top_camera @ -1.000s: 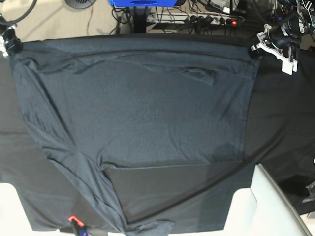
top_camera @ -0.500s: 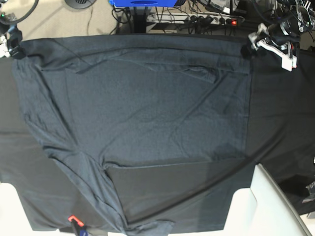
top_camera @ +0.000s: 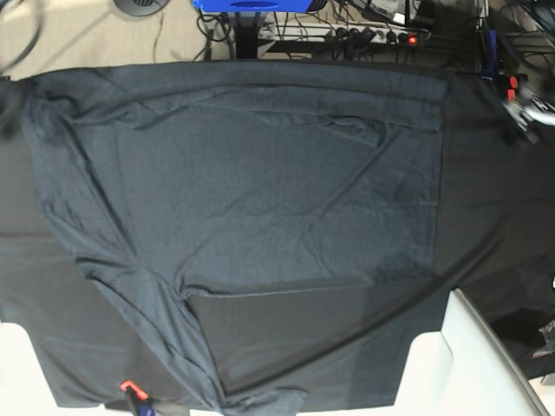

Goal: Fold the T-shirt properly
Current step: 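Release the edge and move both grippers down along the shirt sides, then lower the right gripper and pinch the shirt side near the sleeve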

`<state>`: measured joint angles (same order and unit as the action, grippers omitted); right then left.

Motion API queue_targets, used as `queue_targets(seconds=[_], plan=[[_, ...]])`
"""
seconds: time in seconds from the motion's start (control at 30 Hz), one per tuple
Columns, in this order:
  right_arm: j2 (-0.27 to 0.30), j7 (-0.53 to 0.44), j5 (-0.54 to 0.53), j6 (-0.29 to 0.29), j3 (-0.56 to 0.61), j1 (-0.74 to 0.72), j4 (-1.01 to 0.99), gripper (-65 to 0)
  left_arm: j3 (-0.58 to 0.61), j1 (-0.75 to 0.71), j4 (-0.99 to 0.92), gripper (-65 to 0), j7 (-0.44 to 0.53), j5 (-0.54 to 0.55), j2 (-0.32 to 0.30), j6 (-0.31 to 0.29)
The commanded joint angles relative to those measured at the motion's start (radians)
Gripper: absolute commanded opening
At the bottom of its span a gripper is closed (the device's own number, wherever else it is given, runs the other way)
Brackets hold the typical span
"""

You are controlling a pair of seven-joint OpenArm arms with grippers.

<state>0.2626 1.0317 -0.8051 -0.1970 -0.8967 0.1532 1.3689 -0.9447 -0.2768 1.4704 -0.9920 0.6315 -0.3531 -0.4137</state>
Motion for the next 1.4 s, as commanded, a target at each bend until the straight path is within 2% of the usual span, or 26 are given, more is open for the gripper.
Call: queue_targets(seconds=[0.0, 0.1, 0.17, 0.3, 0.4, 0.53, 0.63, 0.73, 0.77, 0.8, 0.9, 1.0, 1.03, 1.3, 1.37], plan=[[0.043, -0.031, 0.002, -0.028, 0.046, -0.050, -0.012, -20.9, 0.020, 0.026, 0.016, 0.0, 0.008, -0.020, -0.017, -0.006], [0.120, -0.129, 0.108, -0.131, 0.241, -0.180, -0.150, -20.9, 0.143, 0.089, 0.017, 0.0, 0.008, -0.137, -0.033, -0.007], [0.152, -0.216, 0.191, -0.187, 0.363, -0.283, -0.279, -21.2, 0.241, 0.126, 0.011, 0.0, 0.008, -0.158, -0.034, -0.007], [0.165, -0.382, 0.321, -0.272, 0.506, -0.429, -0.524, -21.0, 0.350, 0.176, 0.011, 0.0, 0.009, -0.157, -0.025, -0.007], [0.165, -0.486, 0.401, -0.315, 0.538, -0.511, -0.702, -21.0, 0.378, 0.213, 0.011, 0.0, 0.009, -0.157, -0.024, -0.007], [0.163, -0.623, 0.514, -0.321, 0.540, -0.582, -0.903, -20.9, 0.384, 0.231, 0.011, 0.0, 0.009, -0.157, -0.022, -0.007], [0.155, -0.687, 0.567, -0.322, 0.540, -0.585, -0.942, -21.3, 0.379, 0.233, 0.011, 0.0, 0.009, -0.161, -0.022, -0.007], [0.146, -0.690, 0.571, -0.318, 0.531, -0.584, -0.942, -23.0, 0.379, 0.231, 0.009, 0.0, 0.009, -0.163, -0.022, -0.007], [0.146, -0.690, 0.571, -0.318, 0.531, -0.584, -0.942, -26.9, 0.379, 0.231, 0.009, 0.0, 0.009, -0.163, -0.022, -0.007], [0.146, -0.690, 0.571, -0.318, 0.531, -0.584, -0.940, -34.4, 0.379, 0.231, 0.000, 0.0, 0.009, -0.160, -0.022, -0.007], [0.143, -0.686, 0.570, -0.318, 0.531, -0.584, -0.940, -65.0, 0.378, 0.235, -0.040, 0.0, 0.009, -0.158, -0.022, -0.007], [0.143, -0.660, 0.570, -0.321, 0.529, -0.582, -0.922, -62.7, 0.379, 0.245, -0.066, 0.0, 0.009, -0.157, -0.022, -0.007], [0.142, -0.640, 0.568, -0.322, 0.529, -0.576, -0.896, -64.7, 0.379, 0.248, -0.076, 0.0, 0.009, -0.157, -0.022, -0.007], [0.109, -0.416, 0.455, -0.313, 0.529, -0.384, -0.448, -65.0, 0.381, 0.255, -0.087, 0.0, 0.009, -0.157, -0.022, -0.007], [0.086, -0.362, 0.450, -0.286, 0.523, -0.344, -0.362, -65.0, 0.382, 0.255, -0.087, 0.0, 0.009, -0.157, -0.022, -0.007]])
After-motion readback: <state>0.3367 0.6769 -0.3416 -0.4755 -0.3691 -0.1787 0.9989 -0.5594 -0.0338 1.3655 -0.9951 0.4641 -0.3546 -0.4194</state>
